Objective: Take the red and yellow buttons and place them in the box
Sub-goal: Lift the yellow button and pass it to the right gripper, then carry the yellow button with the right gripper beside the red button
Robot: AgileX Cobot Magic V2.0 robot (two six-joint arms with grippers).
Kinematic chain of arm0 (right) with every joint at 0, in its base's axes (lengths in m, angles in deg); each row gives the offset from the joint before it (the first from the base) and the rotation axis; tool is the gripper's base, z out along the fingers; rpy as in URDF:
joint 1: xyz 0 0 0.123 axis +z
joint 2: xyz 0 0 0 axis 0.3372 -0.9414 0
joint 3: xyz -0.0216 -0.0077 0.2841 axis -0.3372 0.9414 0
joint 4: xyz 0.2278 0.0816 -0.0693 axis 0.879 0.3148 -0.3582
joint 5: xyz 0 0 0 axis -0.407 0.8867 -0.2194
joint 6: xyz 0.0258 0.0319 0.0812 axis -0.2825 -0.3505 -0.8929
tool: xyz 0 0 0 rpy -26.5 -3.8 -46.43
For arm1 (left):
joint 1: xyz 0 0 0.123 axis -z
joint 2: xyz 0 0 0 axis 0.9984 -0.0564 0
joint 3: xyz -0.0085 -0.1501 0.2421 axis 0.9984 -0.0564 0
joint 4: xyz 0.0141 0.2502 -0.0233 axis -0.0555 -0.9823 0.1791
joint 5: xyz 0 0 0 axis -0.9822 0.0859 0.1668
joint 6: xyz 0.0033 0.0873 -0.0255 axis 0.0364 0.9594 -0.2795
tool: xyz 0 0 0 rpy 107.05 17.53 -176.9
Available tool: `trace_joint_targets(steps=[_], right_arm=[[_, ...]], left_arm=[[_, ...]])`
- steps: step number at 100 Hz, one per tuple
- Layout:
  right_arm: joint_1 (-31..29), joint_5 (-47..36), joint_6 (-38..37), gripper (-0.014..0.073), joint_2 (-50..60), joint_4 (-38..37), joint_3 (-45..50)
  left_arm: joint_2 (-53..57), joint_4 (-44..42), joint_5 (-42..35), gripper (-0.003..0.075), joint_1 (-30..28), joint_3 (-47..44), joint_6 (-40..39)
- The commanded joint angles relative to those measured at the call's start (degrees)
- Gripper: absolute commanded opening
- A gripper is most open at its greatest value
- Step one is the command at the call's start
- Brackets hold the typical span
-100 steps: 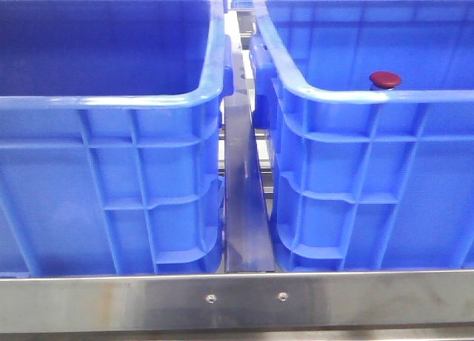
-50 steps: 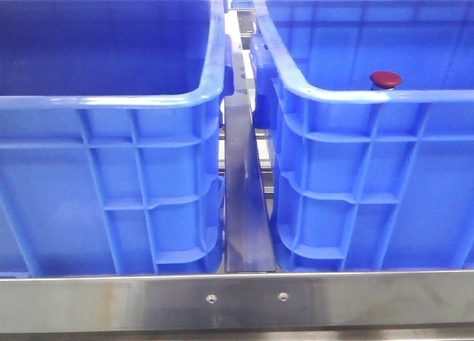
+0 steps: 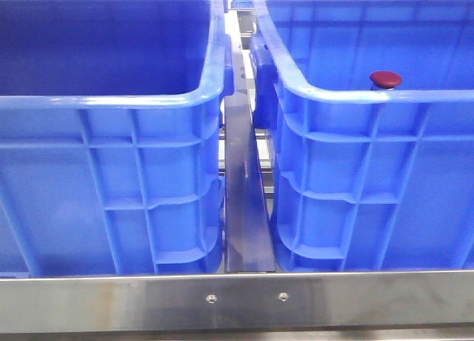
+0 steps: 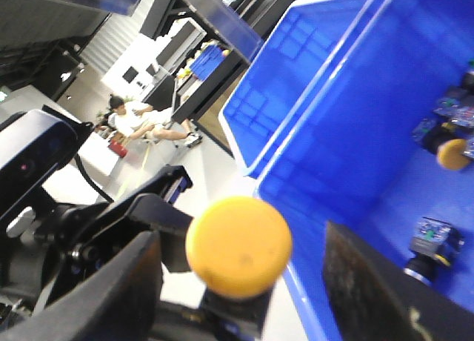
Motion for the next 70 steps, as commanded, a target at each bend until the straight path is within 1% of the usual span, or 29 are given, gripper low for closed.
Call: trace_joint_targets(steps=[1,15,20,27,34,35,36,39,46,50,55,60,70], right_arm=[[0.9,2.0,0.0,0.0487,0.7,4.9,-3.3],[2.0,2.1,0.0,0.0484,-0.3,4.9,-4.8],[2.2,2.0,0.0,0.0465,-0.3,4.8,-5.1],[2.2,2.0,0.0,0.0394,-0.3,4.8,-5.1],[2.2,2.0,0.0,0.0295,-0.3,4.6,-5.1],[2.2,2.1,0.0,0.0267,-0.3,4.5,-5.1],[2.2,2.1,0.0,0.0267,-0.3,4.5,-5.1],[2.2,2.2,0.0,0.0225,-0.3,4.4,-5.1],[2.2,2.2,0.0,0.0169,-0.3,4.3,-5.1],[2.2,2.2,0.0,0.0157,-0.3,4.3,-5.1],[2.2,2.1,0.0,0.0157,-0.3,4.3,-5.1],[2.1,1.8,0.0,0.0157,-0.3,4.0,-5.1],[1.6,1.6,1.6,0.0157,-0.3,3.8,-5.1]], left_arm=[[0.3,0.2,-4.3,0.0009,0.4,1.7,-0.1],[0.3,0.2,-4.3,0.0009,0.4,1.7,-0.1],[0.3,0.2,-4.3,0.0009,0.4,1.7,-0.1],[0.3,0.2,-4.3,0.001,0.4,1.7,-0.1],[0.3,0.2,-4.3,0.0014,0.4,1.7,-0.1],[0.3,0.2,-4.3,0.0014,0.4,1.7,-0.1],[0.3,0.2,-4.3,0.0014,0.4,1.7,-0.1],[0.3,0.2,-4.3,0.0014,0.4,1.7,-0.1],[0.3,0.2,-4.3,0.0027,0.4,1.7,-0.1],[0.3,0.2,-4.3,0.0056,0.4,1.7,-0.1],[0.3,0.0,-4.3,0.0111,0.4,1.7,-0.1],[0.3,0.0,-4.3,0.0183,0.4,1.7,-0.1],[0.3,-0.2,-4.3,0.0371,0.4,1.7,-0.1]])
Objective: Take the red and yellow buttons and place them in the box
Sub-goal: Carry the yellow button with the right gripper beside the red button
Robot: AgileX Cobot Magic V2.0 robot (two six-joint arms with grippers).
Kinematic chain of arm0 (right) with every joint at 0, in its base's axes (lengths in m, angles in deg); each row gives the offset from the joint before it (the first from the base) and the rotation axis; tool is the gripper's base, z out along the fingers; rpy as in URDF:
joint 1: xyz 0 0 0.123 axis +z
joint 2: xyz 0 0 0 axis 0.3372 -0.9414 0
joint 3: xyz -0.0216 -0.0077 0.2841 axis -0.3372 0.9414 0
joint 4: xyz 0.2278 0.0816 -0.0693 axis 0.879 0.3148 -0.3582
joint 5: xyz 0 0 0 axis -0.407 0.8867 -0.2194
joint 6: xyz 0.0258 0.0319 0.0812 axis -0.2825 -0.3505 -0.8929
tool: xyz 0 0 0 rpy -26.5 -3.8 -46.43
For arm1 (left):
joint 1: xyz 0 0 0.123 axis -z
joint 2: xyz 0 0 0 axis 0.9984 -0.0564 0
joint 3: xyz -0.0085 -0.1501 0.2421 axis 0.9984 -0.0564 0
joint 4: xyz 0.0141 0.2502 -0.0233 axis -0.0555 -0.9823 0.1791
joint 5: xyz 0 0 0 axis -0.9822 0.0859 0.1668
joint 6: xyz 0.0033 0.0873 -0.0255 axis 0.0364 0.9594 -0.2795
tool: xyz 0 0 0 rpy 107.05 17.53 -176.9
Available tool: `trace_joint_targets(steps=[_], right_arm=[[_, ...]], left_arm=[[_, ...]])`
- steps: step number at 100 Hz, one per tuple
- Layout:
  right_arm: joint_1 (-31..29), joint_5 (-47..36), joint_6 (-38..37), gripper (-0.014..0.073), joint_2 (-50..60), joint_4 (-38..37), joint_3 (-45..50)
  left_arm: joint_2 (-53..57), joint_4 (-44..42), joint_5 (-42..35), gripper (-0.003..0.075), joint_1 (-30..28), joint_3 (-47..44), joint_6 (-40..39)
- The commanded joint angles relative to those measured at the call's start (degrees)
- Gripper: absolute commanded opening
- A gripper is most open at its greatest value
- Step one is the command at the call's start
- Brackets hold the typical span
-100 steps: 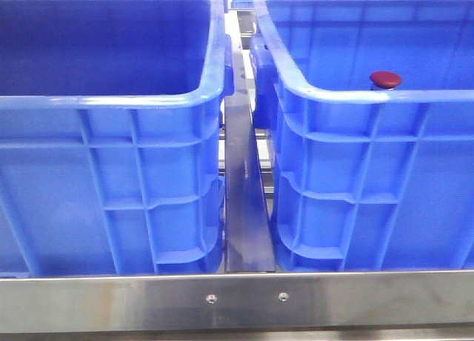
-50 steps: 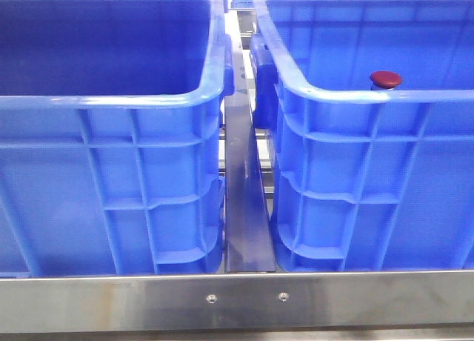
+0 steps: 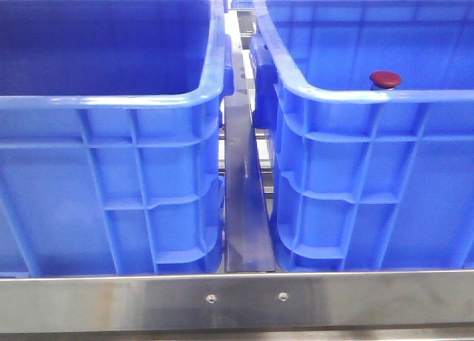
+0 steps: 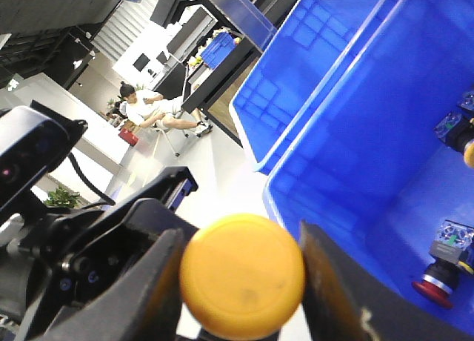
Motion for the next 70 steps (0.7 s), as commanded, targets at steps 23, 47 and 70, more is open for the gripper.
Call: trace_joint_targets(steps=[23,47,70], right_arm=[[-4.5,-1.4,5.6,0.0157,2.8,2.9,-2.1],[-12.2,-4.0,6.1,0.0157,6.8,-4.8,-2.1],[-20.6,-6.6,6.1,0.0157,13.4,-13.7,-1.0]], left_arm=[[0.3,-0.2,-4.1,0.0515,-4.1,1.7,-0.6],[0.4,-0.3,-4.1,0.0515,-18.4,1.7,-3.4],[3.3,-0.3,-4.0,0.0515,-32.7,0.1,-3.4]])
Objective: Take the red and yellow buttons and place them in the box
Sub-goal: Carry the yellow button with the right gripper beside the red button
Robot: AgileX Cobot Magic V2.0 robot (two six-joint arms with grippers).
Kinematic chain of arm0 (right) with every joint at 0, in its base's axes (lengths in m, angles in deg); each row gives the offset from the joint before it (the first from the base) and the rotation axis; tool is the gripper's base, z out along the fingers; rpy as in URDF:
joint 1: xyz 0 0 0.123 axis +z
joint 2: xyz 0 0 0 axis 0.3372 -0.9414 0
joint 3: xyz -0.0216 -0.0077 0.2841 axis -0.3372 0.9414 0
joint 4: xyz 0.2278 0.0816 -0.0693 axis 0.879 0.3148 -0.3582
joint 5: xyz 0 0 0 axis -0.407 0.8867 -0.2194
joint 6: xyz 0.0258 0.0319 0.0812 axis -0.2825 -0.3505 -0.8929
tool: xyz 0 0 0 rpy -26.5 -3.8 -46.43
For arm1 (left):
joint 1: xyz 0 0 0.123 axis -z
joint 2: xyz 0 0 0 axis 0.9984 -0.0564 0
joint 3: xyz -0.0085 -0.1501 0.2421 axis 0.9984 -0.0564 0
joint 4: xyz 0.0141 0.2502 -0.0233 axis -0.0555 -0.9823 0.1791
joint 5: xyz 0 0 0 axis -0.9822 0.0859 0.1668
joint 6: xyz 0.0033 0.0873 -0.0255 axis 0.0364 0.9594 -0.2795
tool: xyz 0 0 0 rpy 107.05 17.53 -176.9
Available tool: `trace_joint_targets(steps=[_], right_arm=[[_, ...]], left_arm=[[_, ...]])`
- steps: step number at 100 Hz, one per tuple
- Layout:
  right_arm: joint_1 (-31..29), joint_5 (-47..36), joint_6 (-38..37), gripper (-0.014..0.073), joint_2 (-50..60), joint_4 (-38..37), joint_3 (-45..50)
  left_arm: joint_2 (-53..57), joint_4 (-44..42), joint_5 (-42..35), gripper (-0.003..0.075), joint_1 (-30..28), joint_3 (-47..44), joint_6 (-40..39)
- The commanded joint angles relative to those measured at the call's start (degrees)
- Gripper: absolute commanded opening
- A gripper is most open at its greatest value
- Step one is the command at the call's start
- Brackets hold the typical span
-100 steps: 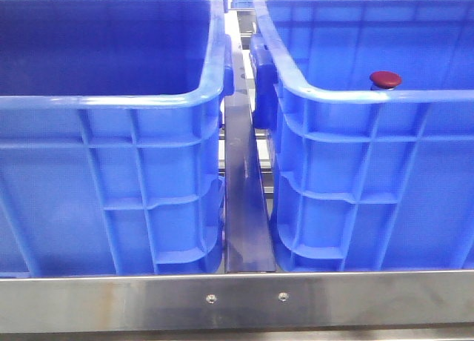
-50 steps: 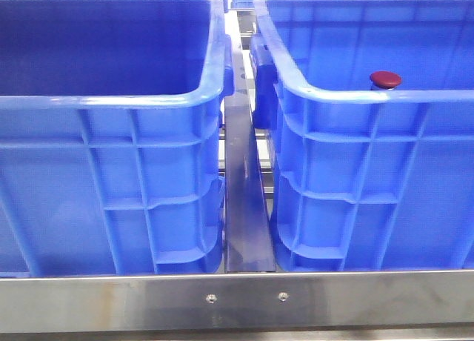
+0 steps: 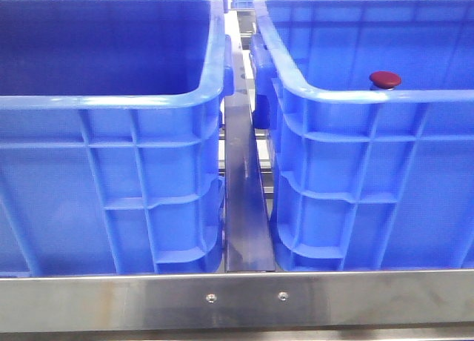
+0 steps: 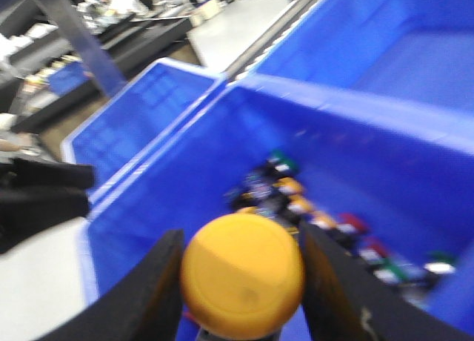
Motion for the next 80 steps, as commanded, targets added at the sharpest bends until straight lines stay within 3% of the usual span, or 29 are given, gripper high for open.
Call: trace_joint_targets(steps=[1,14,27,39,61,80], right_arm=[[-3.4,-0.5,0.9,0.0157,5.1,-0.3,-0.9],[-9.0,-4.5,0.9,0.0157,9.3,-4.8,2.0],[-14.2,-11.3,1.0,0.0157,12.4,-6.6,6.3],[-18.4,-17.2,2.1,0.0157,13.9,-6.6,10.1],[-20.8,-34.1,4.8,0.0157,13.6,-6.6,16.1],[-20.8,-45.4,4.9,0.0157,9.4,-6.6,16.5]], left_arm=[[2.4,0.1,-4.2,0.0515,-4.4,0.3,-0.5],[8.0,0.1,-5.6,0.0515,-8.1,-3.6,-0.3],[14.1,-0.6,-6.2,0.0492,-8.3,-8.1,-0.1],[19.5,-1.4,-5.9,0.0356,-8.3,-11.2,-0.1],[24.4,-1.6,-5.7,-0.0015,-8.3,-13.4,-0.1],[24.5,-1.6,-5.8,-0.0019,-8.3,-13.4,-0.1]])
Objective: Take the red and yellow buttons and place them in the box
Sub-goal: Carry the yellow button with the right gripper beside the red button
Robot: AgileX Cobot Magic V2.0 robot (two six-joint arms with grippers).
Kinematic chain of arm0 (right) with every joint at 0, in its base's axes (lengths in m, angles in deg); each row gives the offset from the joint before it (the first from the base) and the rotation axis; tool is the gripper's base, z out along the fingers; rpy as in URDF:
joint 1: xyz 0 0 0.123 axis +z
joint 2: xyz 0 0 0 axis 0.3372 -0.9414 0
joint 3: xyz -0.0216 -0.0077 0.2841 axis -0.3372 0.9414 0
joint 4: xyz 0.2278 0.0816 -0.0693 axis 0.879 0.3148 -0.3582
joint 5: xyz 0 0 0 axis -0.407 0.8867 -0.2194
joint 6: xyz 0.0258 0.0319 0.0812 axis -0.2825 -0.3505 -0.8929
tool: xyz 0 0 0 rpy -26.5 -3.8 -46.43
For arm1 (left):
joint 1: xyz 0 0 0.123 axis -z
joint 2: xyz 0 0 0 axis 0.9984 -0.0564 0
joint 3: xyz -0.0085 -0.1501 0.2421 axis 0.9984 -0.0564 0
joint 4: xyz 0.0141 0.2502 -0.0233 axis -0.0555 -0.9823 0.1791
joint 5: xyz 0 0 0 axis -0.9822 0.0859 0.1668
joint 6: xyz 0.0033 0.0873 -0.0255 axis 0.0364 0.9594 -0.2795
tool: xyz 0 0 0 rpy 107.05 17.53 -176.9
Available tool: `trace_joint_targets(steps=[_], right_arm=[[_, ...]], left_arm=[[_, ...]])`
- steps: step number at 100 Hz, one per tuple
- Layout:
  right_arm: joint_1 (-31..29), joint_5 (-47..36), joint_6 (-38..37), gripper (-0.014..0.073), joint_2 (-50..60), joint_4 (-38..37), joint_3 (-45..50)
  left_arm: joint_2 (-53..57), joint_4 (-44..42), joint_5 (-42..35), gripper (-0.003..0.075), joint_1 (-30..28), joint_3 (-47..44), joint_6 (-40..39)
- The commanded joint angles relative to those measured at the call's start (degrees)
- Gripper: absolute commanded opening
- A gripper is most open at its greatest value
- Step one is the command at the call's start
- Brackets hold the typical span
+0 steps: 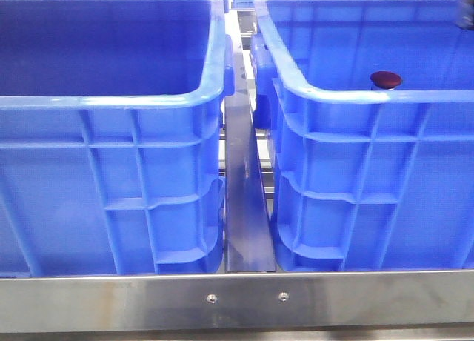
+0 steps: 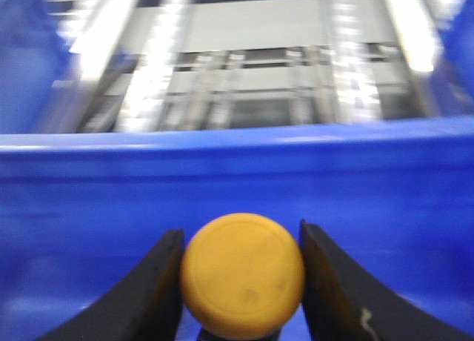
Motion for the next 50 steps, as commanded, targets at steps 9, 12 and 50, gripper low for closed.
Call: trace_joint_targets(steps=[9,12,50], right_arm=[[-0.4,-6.0,0.9,0.0157,-3.9,1.2,-1.9],[-0.4,-6.0,0.9,0.0157,-5.5,1.2,-2.3],[-0.4,-6.0,0.9,0.0157,-17.2,1.2,-10.0]], left_arm=[[-0.4,-0.1,-4.5,-0.0019,0.0,1.6,-0.1],[-0.4,-0.1,-4.5,-0.0019,0.0,1.6,-0.1],[-0.4,-0.1,-4.5,-0.0019,0.0,1.6,-0.1]])
